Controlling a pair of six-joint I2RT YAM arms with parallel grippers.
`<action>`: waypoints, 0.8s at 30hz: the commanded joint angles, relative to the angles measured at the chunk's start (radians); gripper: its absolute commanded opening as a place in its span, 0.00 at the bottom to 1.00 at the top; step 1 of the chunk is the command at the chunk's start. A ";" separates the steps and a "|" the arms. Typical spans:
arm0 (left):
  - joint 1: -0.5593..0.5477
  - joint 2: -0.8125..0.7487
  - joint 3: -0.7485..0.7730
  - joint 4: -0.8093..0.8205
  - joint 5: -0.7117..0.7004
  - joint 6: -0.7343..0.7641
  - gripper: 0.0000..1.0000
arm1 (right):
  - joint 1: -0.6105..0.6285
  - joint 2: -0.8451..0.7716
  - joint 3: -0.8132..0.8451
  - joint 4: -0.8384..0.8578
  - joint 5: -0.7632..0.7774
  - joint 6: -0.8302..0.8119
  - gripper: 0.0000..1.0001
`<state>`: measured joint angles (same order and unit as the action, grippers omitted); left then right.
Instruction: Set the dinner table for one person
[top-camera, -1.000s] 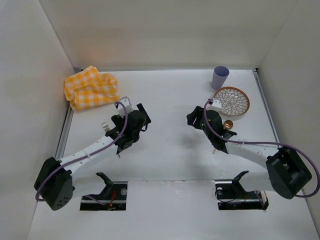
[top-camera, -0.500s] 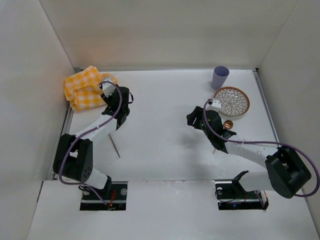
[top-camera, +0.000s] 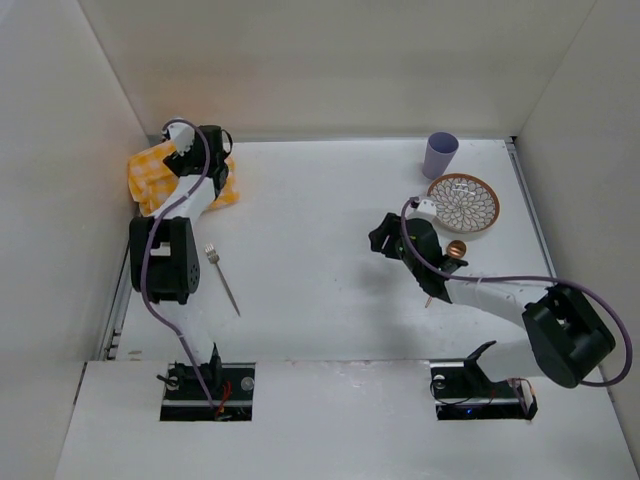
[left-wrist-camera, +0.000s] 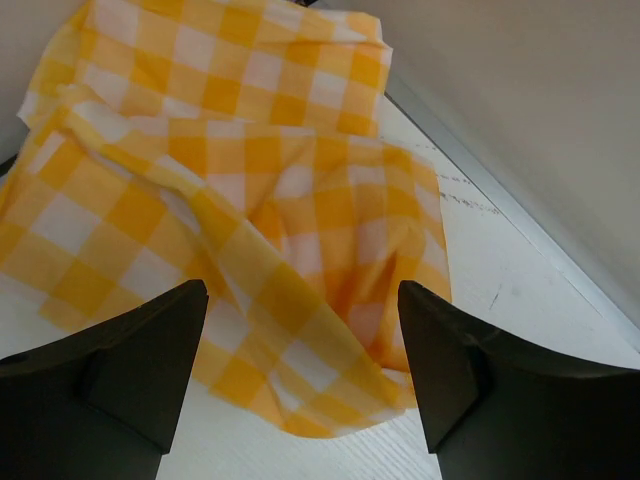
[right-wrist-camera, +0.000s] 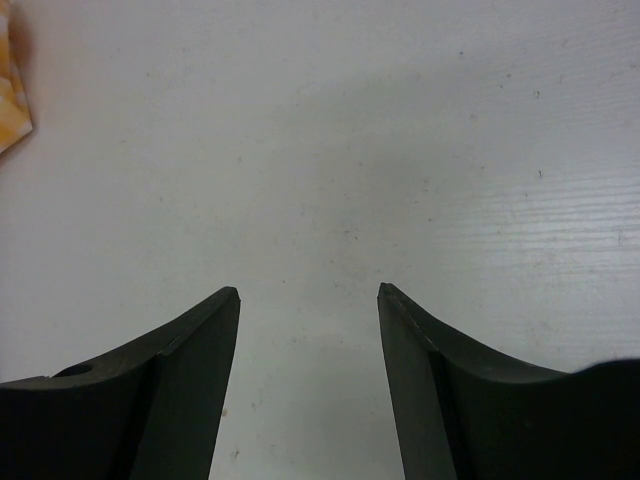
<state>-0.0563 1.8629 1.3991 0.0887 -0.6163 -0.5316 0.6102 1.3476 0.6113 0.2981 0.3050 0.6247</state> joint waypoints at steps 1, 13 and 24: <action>0.008 0.063 0.141 -0.104 0.072 -0.007 0.76 | 0.010 0.021 0.048 0.019 -0.018 -0.010 0.64; -0.024 0.125 0.095 -0.147 0.173 -0.079 0.23 | 0.012 0.042 0.056 0.009 -0.020 -0.016 0.64; -0.335 0.156 0.124 -0.040 0.291 0.008 0.07 | 0.007 0.025 0.047 0.007 -0.012 -0.014 0.64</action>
<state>-0.2668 2.0308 1.4528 0.0051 -0.4110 -0.5739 0.6167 1.3880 0.6277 0.2882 0.2890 0.6209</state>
